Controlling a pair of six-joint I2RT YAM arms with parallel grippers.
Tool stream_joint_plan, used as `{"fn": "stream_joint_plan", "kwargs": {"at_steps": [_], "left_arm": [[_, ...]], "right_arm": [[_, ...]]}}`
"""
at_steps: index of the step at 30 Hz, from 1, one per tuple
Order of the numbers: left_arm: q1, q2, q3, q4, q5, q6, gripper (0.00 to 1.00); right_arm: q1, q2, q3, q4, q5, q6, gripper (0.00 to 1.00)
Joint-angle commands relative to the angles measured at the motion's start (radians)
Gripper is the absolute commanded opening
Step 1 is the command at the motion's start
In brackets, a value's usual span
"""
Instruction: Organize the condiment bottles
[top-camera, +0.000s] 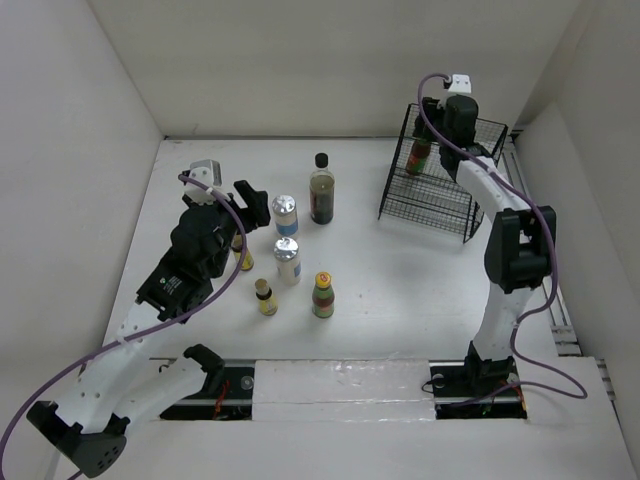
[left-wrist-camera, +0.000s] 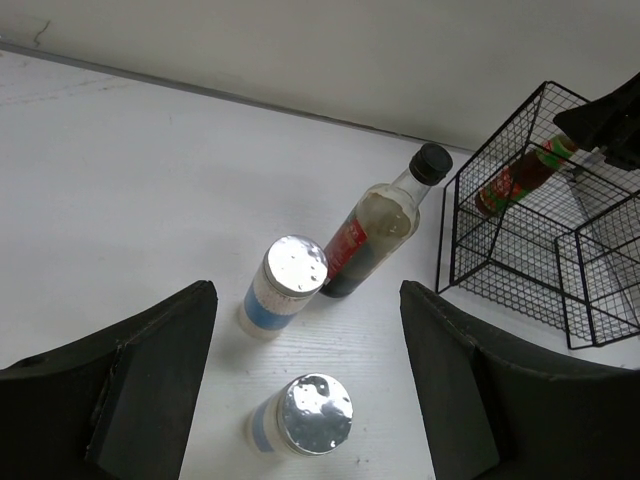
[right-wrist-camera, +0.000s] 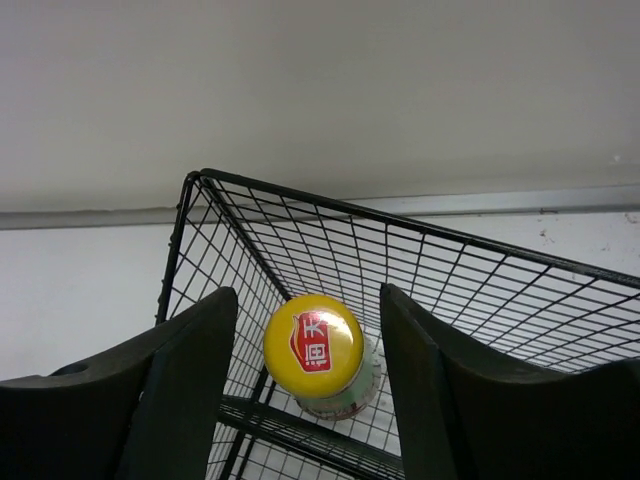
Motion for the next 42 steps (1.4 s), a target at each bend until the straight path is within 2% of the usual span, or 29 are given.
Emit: {"fn": "stream_joint_plan", "kwargs": {"at_steps": [1,9,13,14,16,17,18,19,20,21,22,24,25,27,33,42], "left_arm": [[0.005,-0.003,-0.009,0.053,0.010,-0.001,0.70],[0.005,-0.003,-0.009,0.053,0.010,-0.001,0.70],[0.005,-0.003,-0.009,0.053,0.010,-0.001,0.70],[0.005,-0.003,-0.009,0.053,0.010,-0.001,0.70],[0.005,-0.003,-0.009,0.053,0.010,-0.001,0.70],[0.005,-0.003,-0.009,0.053,0.000,-0.001,0.70],[0.005,-0.003,-0.009,0.053,0.000,-0.001,0.70],[0.005,-0.003,-0.009,0.053,0.000,-0.001,0.70],[0.005,-0.003,-0.009,0.053,0.000,-0.001,0.70],[0.005,-0.003,-0.009,0.053,0.000,-0.001,0.70],[0.005,-0.003,-0.009,0.053,0.000,-0.001,0.70],[0.005,-0.003,-0.009,0.053,0.000,-0.001,0.70],[0.005,-0.003,-0.009,0.053,0.000,-0.001,0.70],[0.005,-0.003,-0.009,0.053,0.000,-0.001,0.70],[0.005,-0.012,-0.009,0.053,0.010,-0.001,0.70],[0.005,-0.012,-0.009,0.053,0.019,-0.001,0.70]], "right_arm": [[-0.009,-0.058,-0.003,0.095,-0.002,0.018,0.66],[-0.018,-0.157,0.026,0.085,-0.029,0.009,0.73],[-0.018,-0.236,0.002,0.076,-0.089,-0.009,0.74],[0.008,-0.253,-0.010,0.076,-0.147,-0.028,0.74],[0.036,-0.277,-0.046,0.076,-0.253,-0.086,0.45],[0.055,-0.277,-0.055,0.076,-0.385,-0.111,0.33],[0.097,-0.277,-0.064,0.076,-0.446,-0.134,0.26],[0.120,-0.277,-0.078,0.061,-0.497,-0.154,0.23],[0.141,-0.277,-0.078,0.052,-0.532,-0.178,0.24],[0.183,-0.267,-0.093,0.041,-0.563,-0.187,0.30],[0.200,-0.267,-0.109,0.041,-0.578,-0.198,0.47],[0.227,-0.257,-0.128,0.032,-0.623,-0.215,0.59],[0.250,-0.257,-0.150,0.032,-0.632,-0.230,0.70],[0.273,-0.239,-0.159,0.032,-0.641,-0.265,0.77],[0.320,-0.176,-0.138,-0.013,-0.632,-0.323,0.86],[0.358,-0.011,0.023,-0.044,-0.684,-0.332,0.83]]}}
